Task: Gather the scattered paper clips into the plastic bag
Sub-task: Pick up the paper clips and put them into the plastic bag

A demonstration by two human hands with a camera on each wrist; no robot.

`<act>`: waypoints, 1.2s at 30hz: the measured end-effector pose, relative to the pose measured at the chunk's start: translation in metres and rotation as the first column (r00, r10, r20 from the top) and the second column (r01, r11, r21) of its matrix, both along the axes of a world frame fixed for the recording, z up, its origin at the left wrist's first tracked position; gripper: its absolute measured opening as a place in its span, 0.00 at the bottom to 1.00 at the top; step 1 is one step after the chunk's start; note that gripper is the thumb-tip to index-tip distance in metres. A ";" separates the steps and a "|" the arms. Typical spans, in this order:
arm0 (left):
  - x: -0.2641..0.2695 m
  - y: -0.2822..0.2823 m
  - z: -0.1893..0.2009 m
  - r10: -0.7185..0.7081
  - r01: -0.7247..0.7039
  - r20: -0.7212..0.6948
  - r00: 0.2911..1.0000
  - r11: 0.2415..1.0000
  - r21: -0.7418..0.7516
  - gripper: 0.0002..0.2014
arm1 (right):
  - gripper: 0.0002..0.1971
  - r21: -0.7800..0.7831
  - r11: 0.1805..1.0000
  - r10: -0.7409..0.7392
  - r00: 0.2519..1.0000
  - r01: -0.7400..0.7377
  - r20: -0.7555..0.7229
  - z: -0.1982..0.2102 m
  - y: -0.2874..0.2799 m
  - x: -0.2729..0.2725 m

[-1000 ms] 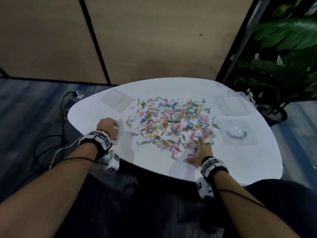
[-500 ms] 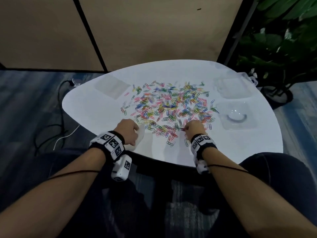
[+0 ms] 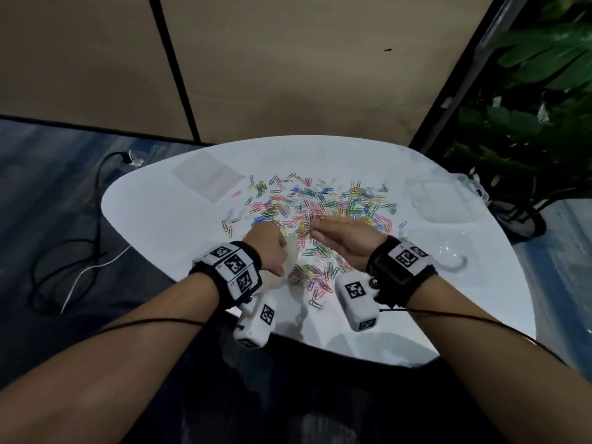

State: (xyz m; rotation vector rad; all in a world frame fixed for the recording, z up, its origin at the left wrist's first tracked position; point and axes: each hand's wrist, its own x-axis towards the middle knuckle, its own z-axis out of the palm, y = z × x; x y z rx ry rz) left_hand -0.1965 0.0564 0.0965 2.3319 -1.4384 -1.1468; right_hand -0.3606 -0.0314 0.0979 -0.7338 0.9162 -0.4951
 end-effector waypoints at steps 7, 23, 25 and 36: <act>-0.013 -0.023 0.003 0.033 -0.029 0.027 0.999 0.991 -0.134 0.05 | 0.08 -0.302 0.938 0.068 0.946 -0.169 -0.318 -0.014 0.000 0.032; 0.005 -0.017 0.015 0.107 -0.096 0.015 0.994 0.941 -0.323 0.14 | 0.08 -0.660 0.548 -0.004 0.788 -0.514 -0.616 0.016 -0.019 -0.013; 0.007 -0.014 0.015 0.085 -0.070 0.035 0.996 0.944 -0.322 0.16 | 0.07 -0.524 0.558 -0.025 0.618 -0.644 -0.786 0.003 -0.023 -0.043; 0.002 -0.009 0.018 -0.019 0.051 0.104 0.994 0.945 -0.323 0.14 | 0.38 -0.242 0.642 0.054 0.357 -0.728 -0.933 -0.102 0.029 -0.071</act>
